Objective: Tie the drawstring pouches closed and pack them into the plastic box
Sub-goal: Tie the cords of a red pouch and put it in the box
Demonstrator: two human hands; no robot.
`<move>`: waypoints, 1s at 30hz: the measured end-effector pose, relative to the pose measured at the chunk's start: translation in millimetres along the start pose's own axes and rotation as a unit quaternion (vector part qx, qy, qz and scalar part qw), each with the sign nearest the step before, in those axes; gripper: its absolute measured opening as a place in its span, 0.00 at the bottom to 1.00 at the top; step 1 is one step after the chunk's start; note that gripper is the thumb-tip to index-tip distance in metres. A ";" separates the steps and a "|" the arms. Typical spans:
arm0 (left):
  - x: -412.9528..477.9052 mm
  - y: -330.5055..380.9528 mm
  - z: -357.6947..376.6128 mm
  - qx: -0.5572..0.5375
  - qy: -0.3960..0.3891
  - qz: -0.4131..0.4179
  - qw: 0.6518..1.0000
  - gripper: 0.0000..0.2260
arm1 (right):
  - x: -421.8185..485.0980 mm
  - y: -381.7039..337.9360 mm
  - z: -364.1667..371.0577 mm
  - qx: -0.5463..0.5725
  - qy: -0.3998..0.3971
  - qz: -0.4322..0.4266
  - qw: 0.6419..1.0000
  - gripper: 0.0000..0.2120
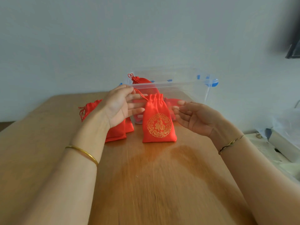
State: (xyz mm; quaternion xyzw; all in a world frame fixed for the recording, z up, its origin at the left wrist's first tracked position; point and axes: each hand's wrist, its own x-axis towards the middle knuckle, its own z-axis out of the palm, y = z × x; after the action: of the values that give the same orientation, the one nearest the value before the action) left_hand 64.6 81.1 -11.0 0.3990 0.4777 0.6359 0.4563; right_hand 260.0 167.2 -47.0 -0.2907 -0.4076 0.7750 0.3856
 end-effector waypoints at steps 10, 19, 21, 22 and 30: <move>1.7 -2.7 2.9 0.013 -0.011 0.001 1.000 0.12 | 6.3 11.0 -0.5 -0.271 0.122 -0.062 0.953 0.07; 0.7 -2.1 3.1 0.039 -0.036 -0.006 0.999 0.12 | 3.8 14.9 0.8 -0.235 0.022 -0.076 0.969 0.13; 0.7 -2.0 2.9 0.037 -0.036 -0.008 0.999 0.12 | 4.4 16.1 1.0 -0.269 0.017 -0.090 0.959 0.13; 0.8 -2.0 2.9 0.036 -0.035 -0.009 0.999 0.12 | 4.4 17.1 1.4 -0.284 0.016 -0.097 0.954 0.13; 0.1 -0.4 2.8 0.029 -0.032 -0.012 0.999 0.12 | 9.5 21.1 0.8 -0.319 0.058 -0.137 0.936 0.05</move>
State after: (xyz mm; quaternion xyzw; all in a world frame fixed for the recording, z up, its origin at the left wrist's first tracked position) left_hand 67.3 81.9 -10.8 0.4267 0.4859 0.6033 0.4668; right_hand 246.8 167.0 -66.0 -0.3841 -0.6459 0.5262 0.3979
